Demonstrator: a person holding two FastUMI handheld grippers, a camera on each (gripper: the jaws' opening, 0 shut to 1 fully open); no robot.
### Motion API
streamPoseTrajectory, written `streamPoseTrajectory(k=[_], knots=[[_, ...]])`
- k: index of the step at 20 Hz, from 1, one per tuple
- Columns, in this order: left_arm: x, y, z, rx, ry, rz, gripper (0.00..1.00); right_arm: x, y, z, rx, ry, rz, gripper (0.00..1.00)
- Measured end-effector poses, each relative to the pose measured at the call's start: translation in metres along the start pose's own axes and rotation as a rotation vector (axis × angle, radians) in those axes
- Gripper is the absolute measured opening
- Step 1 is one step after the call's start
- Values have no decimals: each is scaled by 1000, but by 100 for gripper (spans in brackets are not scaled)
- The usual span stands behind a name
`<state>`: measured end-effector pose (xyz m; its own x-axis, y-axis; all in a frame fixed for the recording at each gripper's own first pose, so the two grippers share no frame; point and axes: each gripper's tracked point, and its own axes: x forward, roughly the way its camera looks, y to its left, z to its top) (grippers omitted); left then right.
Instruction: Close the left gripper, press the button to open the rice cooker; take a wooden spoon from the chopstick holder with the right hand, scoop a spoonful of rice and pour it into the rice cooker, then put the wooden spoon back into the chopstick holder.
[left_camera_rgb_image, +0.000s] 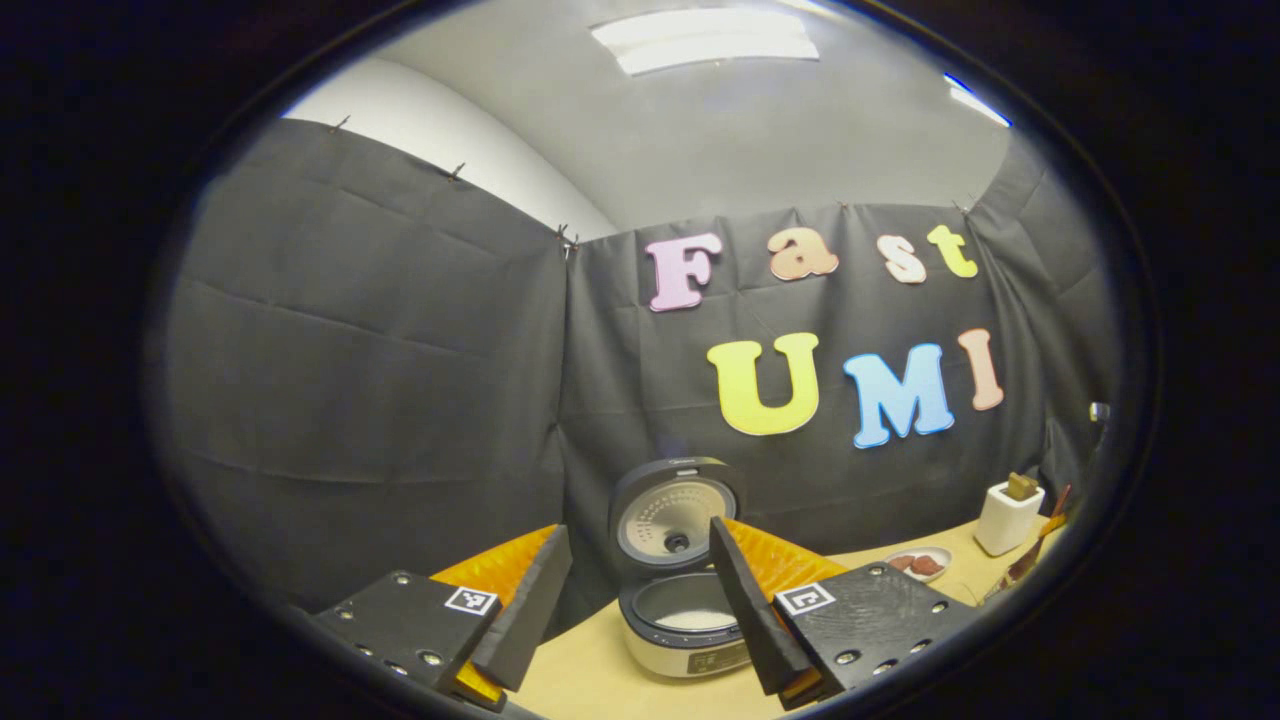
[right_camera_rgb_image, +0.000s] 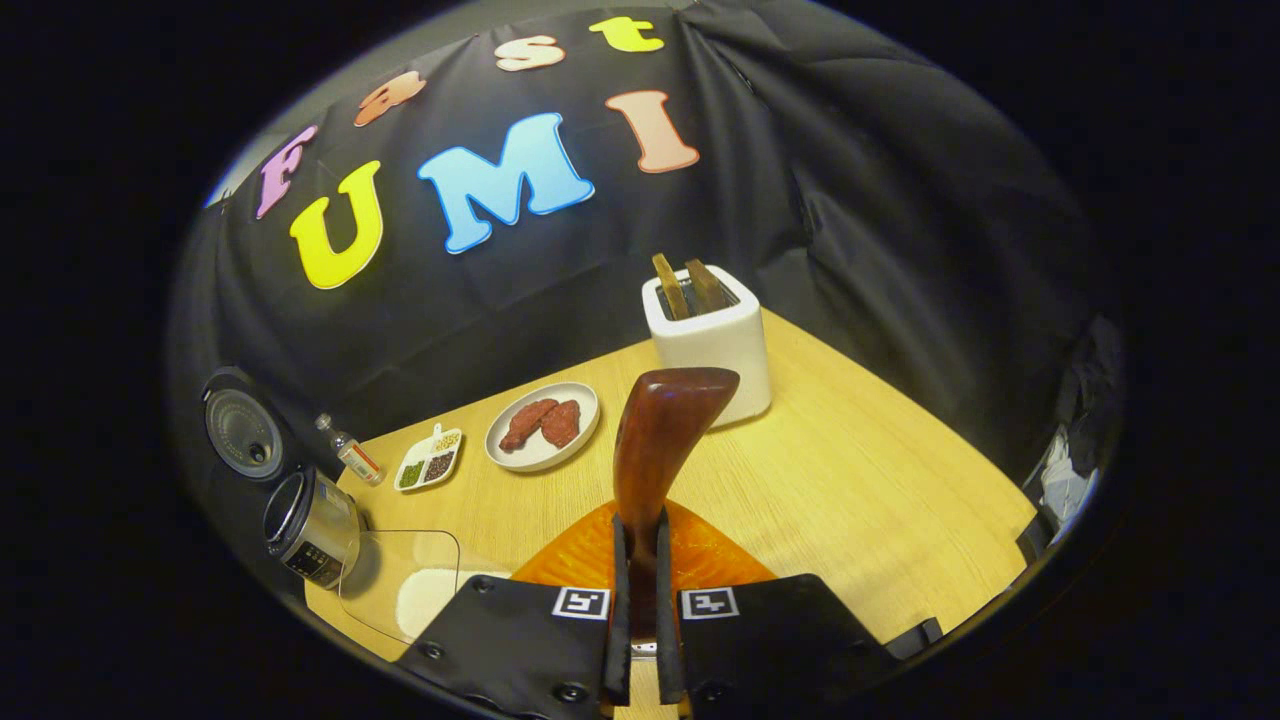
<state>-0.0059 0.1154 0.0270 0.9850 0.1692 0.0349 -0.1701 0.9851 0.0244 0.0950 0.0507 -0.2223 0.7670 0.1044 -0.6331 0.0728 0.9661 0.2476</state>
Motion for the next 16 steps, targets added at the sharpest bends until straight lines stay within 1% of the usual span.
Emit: streamPoseTrajectory(k=[1,3,4,6,8,9,10,12,13,14,15,16], knots=[[1,0,-1,-2,-1,-4,85,-6,6,8,-25,-24,0,12],[5,2,-4,-7,3,-11,85,-15,20,26,-83,-87,-5,12],[6,2,-8,-13,5,-13,83,-21,27,34,-118,-119,-14,12],[9,5,-13,-23,12,-15,83,-31,48,50,-191,-184,-17,12],[14,13,-22,-29,20,-7,83,-38,73,59,-252,-234,-2,12],[18,19,-25,-33,23,-3,83,-41,87,60,-284,-252,9,12],[20,27,-28,-37,28,2,85,-43,103,59,-313,-267,21,12],[24,38,-34,-41,37,13,85,-45,130,56,-368,-292,45,12],[26,44,-38,-41,43,19,85,-42,143,51,-392,-296,57,8],[28,50,-41,-42,49,25,85,-38,155,44,-413,-288,68,8],[31,56,-44,-42,56,30,85,-36,164,35,-426,-279,74,12],[33,61,-49,-41,64,36,83,-36,172,28,-435,-273,80,12]])
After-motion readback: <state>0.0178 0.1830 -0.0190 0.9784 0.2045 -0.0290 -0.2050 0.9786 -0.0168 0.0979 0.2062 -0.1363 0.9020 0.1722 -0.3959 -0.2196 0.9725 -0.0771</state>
